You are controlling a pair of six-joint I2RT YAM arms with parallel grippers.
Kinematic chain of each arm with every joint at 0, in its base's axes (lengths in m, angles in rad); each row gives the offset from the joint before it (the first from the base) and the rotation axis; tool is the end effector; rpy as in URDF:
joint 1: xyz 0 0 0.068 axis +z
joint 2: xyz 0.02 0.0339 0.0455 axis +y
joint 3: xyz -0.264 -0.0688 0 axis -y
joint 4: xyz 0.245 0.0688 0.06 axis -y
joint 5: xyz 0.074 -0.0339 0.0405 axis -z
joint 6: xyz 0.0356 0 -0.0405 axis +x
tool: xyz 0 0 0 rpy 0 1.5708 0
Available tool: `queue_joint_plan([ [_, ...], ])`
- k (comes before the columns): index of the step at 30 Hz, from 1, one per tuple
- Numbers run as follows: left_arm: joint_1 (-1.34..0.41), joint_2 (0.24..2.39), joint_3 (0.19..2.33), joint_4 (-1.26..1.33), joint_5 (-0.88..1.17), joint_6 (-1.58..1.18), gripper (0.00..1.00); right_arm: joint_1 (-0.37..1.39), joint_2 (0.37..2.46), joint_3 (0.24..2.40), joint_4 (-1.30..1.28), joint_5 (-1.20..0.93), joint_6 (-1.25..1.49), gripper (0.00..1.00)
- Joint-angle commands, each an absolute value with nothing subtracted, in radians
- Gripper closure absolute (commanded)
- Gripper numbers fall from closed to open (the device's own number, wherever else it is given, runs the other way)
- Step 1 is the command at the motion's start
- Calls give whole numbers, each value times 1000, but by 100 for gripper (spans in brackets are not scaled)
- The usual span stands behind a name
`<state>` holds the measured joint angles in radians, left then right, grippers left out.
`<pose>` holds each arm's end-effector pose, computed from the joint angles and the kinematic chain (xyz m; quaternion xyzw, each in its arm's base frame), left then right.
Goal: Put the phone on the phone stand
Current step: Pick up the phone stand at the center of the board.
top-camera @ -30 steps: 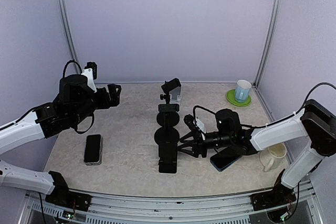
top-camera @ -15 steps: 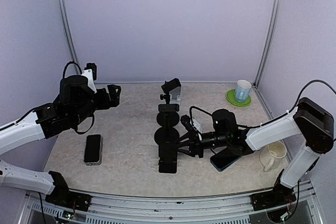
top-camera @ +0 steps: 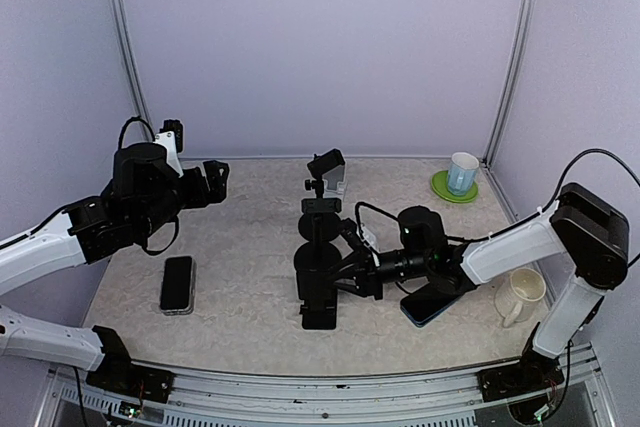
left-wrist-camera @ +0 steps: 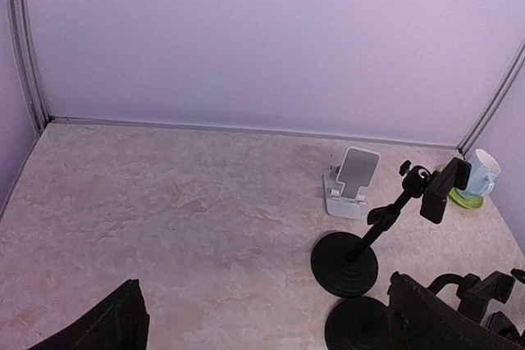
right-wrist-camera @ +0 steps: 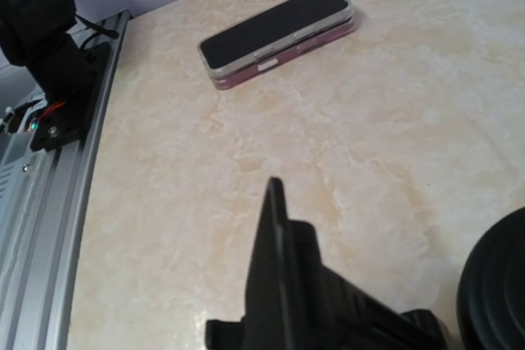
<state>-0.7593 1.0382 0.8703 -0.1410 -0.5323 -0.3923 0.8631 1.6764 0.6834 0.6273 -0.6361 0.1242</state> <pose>0.1845 -0.1502 0.3273 -0.0104 0.7943 -0.1318 0.5930 0.1970 0.2628 0.1669 -0.4479 0.6658 0.4820 0.3520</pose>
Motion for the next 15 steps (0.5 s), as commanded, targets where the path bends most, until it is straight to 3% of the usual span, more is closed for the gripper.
queue_joint_plan([
  [1,-752,1031,884,-126,-537,-388,1,877,1691,711,618,-599,127,73],
  [10,-752,1028,883,-129,-537,-391,1,876,1691,707,585,-494,117,70],
  [15,-752,1029,877,-128,-536,-393,1,878,1695,697,617,-586,116,72],
])
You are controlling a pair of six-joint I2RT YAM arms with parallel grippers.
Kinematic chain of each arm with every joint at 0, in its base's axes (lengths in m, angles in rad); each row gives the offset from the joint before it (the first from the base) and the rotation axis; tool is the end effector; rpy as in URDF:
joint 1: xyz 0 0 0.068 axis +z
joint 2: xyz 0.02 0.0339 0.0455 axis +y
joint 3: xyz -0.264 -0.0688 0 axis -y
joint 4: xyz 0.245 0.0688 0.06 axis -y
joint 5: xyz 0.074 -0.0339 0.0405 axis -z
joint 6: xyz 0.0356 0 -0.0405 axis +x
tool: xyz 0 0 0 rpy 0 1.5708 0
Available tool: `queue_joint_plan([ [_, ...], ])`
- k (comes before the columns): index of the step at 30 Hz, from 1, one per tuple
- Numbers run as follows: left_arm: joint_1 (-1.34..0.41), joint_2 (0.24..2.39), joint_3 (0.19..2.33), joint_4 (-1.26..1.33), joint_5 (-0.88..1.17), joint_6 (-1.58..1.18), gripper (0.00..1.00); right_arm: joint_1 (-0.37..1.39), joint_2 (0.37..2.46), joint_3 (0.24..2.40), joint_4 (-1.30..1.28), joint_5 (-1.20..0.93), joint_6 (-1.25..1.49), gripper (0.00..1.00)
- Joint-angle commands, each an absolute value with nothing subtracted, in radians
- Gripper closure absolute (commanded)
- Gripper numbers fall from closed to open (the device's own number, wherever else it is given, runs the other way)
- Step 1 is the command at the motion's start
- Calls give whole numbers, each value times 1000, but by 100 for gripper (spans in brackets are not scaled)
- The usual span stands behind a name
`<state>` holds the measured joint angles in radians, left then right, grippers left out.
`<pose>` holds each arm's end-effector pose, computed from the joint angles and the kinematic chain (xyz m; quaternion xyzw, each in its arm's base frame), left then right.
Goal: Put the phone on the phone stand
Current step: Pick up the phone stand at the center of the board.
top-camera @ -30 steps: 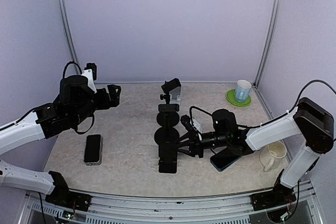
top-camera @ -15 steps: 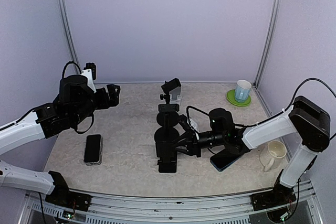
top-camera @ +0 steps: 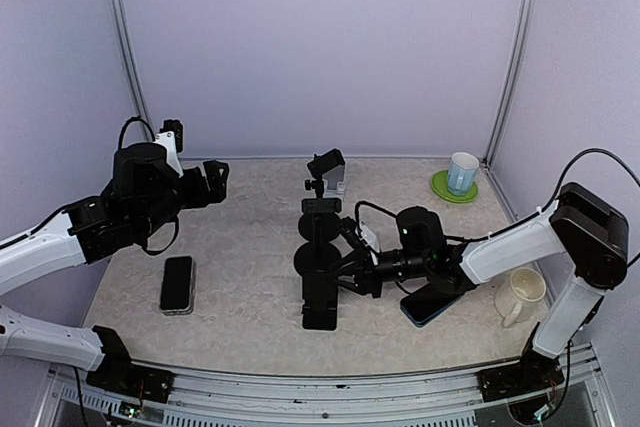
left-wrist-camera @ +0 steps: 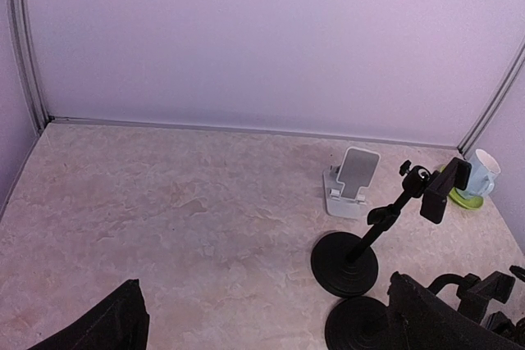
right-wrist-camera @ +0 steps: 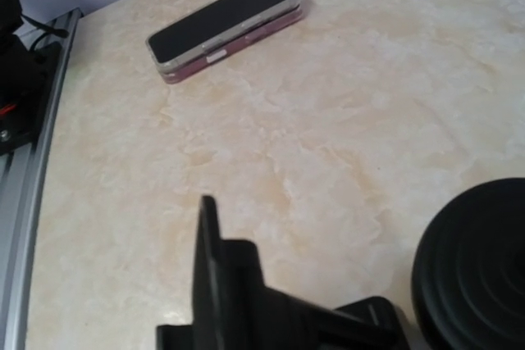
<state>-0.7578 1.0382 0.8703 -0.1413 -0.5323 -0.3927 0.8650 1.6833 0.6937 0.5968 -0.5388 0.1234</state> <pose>0.1847 -0.1499 0.3273 -0.0111 0.7943 -0.1314 0.5930 0.2007 0.2637 0.1640 -0.4282 0.6935 0.4488 0.3664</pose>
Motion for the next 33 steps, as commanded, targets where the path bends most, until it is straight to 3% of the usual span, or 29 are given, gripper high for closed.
queue_joint_plan([
  [1,-752,1031,876,-128,-537,-394,1,877,1699,694,636,-622,120,73],
  [5,-750,1034,877,-127,-533,-397,1,876,1720,702,672,-728,147,79],
  [12,-750,1033,872,-127,-532,-397,1,877,1726,701,667,-735,144,99],
  [33,-749,1033,867,-123,-528,-400,1,801,1502,666,460,-658,53,100],
])
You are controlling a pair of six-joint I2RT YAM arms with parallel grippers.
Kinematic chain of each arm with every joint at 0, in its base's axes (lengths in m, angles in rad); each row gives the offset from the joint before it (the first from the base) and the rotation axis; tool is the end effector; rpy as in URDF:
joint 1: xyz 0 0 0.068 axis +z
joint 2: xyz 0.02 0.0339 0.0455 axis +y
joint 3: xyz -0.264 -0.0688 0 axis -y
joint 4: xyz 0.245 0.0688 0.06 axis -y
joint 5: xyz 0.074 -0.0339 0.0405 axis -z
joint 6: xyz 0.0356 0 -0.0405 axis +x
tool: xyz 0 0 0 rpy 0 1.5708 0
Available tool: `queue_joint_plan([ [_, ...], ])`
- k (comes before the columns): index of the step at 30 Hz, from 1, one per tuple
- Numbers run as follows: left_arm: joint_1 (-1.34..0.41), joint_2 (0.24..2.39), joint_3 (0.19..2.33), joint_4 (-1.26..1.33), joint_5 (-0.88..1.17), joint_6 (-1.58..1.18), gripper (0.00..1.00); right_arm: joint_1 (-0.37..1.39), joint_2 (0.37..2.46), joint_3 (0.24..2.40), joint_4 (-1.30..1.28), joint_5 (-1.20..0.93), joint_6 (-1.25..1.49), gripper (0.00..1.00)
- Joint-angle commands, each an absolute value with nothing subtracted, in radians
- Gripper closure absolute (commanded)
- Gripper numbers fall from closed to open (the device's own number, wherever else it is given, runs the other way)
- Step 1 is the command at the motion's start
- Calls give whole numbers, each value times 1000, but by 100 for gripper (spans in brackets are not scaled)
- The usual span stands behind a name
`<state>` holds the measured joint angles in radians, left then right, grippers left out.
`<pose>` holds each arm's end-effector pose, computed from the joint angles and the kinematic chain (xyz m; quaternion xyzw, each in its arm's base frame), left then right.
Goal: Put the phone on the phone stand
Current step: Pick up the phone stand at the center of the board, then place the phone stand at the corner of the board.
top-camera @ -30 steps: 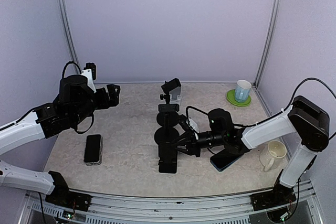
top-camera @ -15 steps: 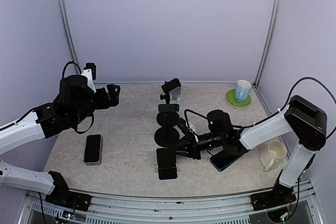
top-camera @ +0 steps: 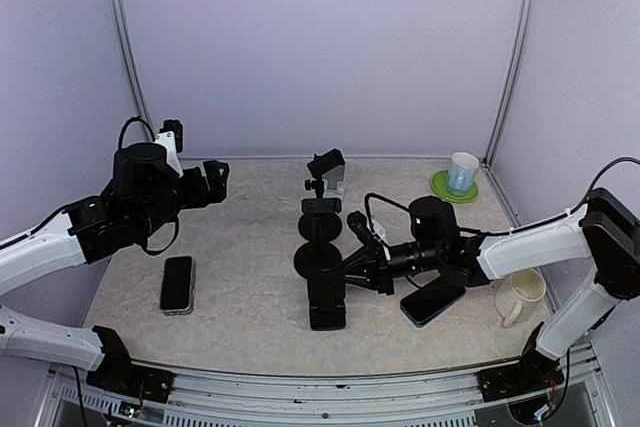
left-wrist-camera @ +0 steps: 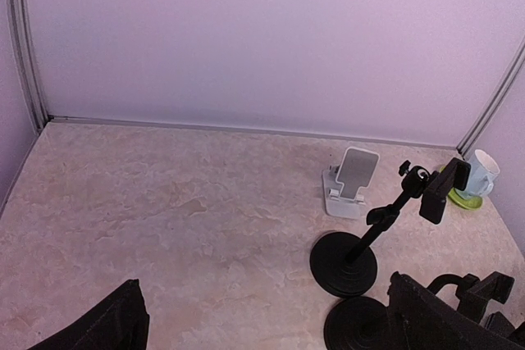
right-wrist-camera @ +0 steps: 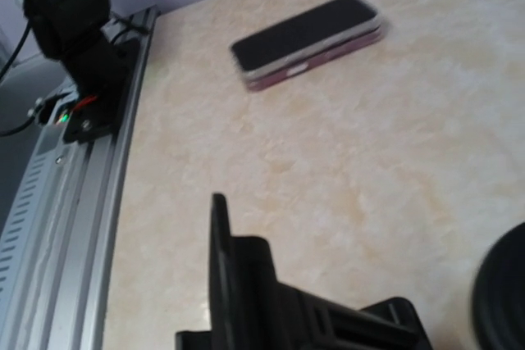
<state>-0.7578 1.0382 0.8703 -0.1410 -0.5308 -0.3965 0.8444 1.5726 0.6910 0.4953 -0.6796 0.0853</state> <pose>0.1847 -0.1500 0.3273 -0.0122 0.7943 -0.1331 0.5926 0.1937 0.2517 0.1883 -0.4626 0.6576 0.4831 0.3465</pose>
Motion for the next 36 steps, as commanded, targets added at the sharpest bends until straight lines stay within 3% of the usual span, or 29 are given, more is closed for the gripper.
queue_joint_plan([
  [1,-749,1032,867,-122,-529,-400,1,785,1487,657,451,-657,50,100],
  [17,-747,1046,874,-117,-515,-392,1,525,1338,622,367,-455,21,100],
  [24,-742,1071,872,-98,-501,-385,1,426,1430,746,342,-447,-4,100],
  [36,-721,1068,880,-98,-481,-373,1,260,1666,1013,264,-651,-123,100],
])
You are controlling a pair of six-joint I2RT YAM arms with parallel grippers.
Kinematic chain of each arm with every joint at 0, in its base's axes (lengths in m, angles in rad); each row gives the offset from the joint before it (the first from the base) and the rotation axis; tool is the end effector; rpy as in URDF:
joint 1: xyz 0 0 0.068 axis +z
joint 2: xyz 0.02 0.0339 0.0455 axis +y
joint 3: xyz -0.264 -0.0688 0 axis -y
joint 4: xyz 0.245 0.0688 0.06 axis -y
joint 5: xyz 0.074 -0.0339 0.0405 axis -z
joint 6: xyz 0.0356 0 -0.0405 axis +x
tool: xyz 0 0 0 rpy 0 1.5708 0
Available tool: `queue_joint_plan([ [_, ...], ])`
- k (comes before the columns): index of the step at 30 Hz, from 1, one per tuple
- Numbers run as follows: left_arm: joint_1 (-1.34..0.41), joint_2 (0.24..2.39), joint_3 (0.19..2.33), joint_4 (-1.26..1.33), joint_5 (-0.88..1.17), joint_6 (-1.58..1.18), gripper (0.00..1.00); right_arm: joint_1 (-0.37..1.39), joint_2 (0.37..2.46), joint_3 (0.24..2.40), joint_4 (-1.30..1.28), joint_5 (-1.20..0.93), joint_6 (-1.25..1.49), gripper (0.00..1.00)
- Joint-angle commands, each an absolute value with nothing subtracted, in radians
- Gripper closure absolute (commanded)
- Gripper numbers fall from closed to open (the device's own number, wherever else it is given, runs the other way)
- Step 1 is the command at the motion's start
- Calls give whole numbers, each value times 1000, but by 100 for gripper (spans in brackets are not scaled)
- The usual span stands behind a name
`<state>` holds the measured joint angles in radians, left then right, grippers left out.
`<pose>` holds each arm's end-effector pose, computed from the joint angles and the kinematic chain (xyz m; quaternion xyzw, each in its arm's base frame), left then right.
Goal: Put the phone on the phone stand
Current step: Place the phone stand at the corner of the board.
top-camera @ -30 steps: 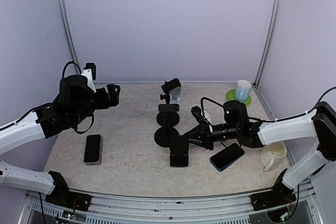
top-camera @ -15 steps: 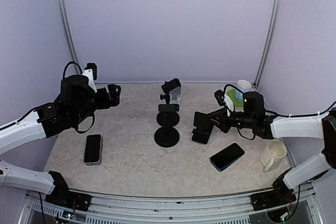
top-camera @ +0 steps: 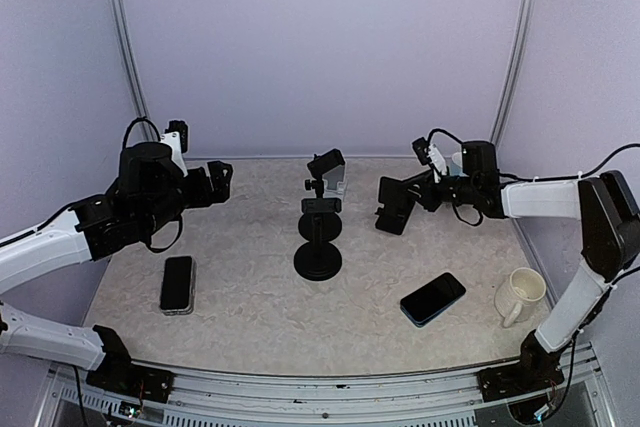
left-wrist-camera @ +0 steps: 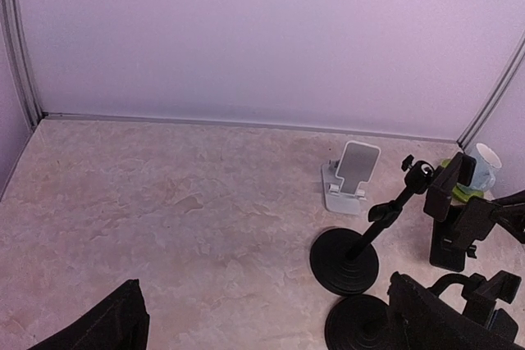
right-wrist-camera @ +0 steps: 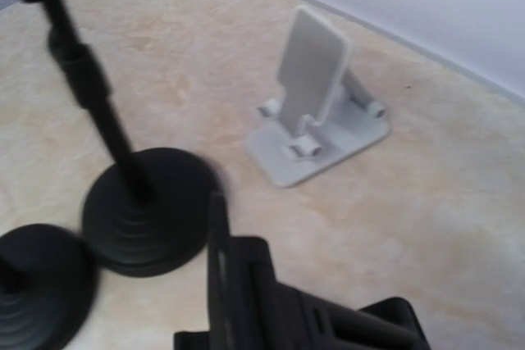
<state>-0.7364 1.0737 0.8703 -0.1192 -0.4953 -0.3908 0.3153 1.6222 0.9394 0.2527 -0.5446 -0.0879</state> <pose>0.1937 -0.1527 0.3214 -0.0058 0.7996 -0.1345 0.5852 0.3331 0.1281 0.2256 -0.3046 0.7652 0.2839 0.4910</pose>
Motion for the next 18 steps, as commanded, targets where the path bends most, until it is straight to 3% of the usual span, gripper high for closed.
queue_joint_plan([
  [1,-716,1065,882,-99,-478,-354,1,251,1683,1034,254,-675,-128,100],
  [10,-659,1033,893,-133,-457,-326,1,208,1937,1377,-32,-885,-255,100],
  [18,-567,1027,900,-158,-390,-308,1,188,2122,1694,-300,-896,-386,100],
])
